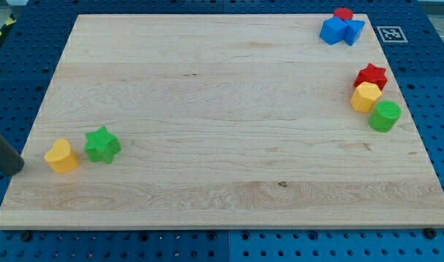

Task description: Slide the green star into the red star and hexagon

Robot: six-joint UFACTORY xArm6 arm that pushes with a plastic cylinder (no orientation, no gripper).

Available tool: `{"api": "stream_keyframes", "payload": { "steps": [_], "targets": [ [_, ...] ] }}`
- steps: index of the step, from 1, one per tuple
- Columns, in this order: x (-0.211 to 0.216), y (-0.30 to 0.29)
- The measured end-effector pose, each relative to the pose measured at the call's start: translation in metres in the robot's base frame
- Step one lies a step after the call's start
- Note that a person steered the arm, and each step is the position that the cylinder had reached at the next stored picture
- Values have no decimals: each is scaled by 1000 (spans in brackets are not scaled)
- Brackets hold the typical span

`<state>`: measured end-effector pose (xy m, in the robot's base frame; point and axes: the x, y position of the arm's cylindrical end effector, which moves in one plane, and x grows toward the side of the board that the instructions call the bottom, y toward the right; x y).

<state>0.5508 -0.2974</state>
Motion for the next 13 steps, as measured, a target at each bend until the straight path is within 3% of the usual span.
{"api": "stream_keyframes", "payload": {
  "steps": [4,7,9,10,12,13],
  "targets": [
    [-73,254],
    [-85,231],
    [-113,397],
    [-105,380],
    [-76,247],
    [-104,221]
  ]
}}
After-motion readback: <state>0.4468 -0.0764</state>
